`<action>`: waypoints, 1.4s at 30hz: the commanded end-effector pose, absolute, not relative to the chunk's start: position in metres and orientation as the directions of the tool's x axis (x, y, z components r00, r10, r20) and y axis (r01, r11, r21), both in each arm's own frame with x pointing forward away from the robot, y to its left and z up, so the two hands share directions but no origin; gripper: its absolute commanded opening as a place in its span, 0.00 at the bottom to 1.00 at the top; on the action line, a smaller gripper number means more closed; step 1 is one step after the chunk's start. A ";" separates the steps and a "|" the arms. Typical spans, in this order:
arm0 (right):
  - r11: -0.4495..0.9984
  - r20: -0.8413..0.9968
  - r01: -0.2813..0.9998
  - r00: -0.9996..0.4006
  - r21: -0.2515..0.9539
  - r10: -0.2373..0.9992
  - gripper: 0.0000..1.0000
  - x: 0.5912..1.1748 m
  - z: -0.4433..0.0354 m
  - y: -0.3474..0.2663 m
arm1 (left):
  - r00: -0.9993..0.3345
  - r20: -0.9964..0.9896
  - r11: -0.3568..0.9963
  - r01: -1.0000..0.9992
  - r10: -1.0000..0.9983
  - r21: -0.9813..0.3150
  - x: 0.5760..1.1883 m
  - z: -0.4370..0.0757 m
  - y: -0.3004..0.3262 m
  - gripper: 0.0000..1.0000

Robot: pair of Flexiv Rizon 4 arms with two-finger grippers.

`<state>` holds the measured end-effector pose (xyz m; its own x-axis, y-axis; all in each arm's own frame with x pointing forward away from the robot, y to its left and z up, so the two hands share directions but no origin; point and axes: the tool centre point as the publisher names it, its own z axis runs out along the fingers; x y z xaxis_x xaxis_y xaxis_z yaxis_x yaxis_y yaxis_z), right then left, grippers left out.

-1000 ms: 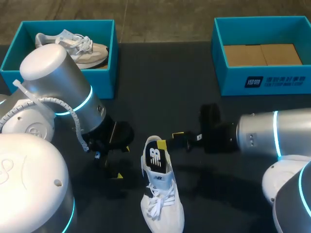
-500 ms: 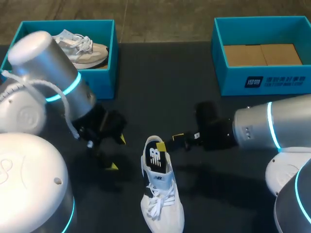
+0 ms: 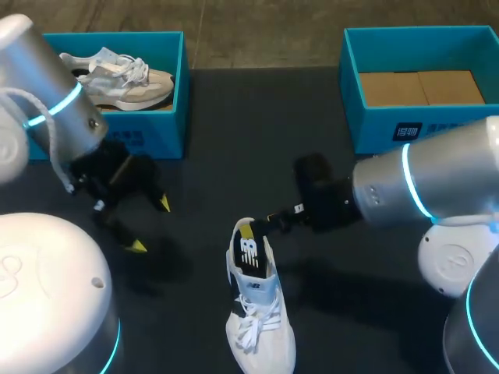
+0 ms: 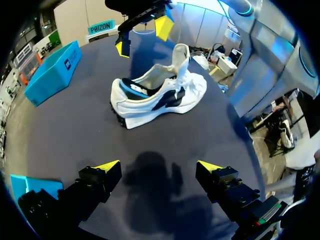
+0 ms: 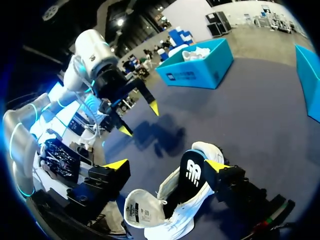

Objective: Take the shoe out of the shoebox, open the shoe tongue, remove and reinsert the insole, then place the shoe into the shoebox

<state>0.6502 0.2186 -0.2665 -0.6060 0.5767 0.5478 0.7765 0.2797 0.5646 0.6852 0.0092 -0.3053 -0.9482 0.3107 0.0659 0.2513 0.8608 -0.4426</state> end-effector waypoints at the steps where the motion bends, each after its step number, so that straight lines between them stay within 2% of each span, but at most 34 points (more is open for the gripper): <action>1: 0.286 0.229 0.790 -0.467 0.542 0.854 0.33 0.649 -0.263 0.227 | -0.937 0.060 0.850 0.282 0.343 -0.446 0.694 -0.285 0.029 1.00; 2: 0.285 0.217 0.792 -0.458 0.539 0.862 0.11 0.649 -0.263 0.227 | -0.939 0.057 0.851 0.279 0.338 -0.445 0.697 -0.282 0.033 1.00; 3: 0.283 0.212 0.790 -0.456 0.544 0.865 0.00 0.649 -0.263 0.228 | -0.933 0.050 0.843 0.299 0.357 -0.448 0.700 -0.278 0.037 1.00; 12: 0.288 0.136 0.836 -0.389 0.466 0.911 0.00 0.653 -0.266 0.235 | -0.924 0.007 0.824 0.336 0.381 -0.457 0.721 -0.261 0.062 1.00; 23: 0.288 0.136 0.836 -0.389 0.466 0.911 0.00 0.653 -0.266 0.235 | -0.924 0.007 0.824 0.336 0.381 -0.457 0.721 -0.261 0.062 1.00; 34: 0.186 0.010 0.888 -0.210 0.421 0.978 0.00 0.649 -0.292 0.262 | -0.904 -0.016 0.787 0.380 0.427 -0.487 0.754 -0.236 0.093 1.00; 42: 0.146 -0.022 0.882 -0.152 0.448 0.988 0.00 0.643 -0.307 0.272 | -0.792 -0.042 0.685 0.551 0.609 -0.476 0.762 -0.225 0.105 1.00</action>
<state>0.6468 0.2563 -0.2947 -0.3038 0.9059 0.2949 0.8899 0.1593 0.4274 0.7540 0.1019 -0.2296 -0.8249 0.5622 -0.0585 0.5200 0.7143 -0.4683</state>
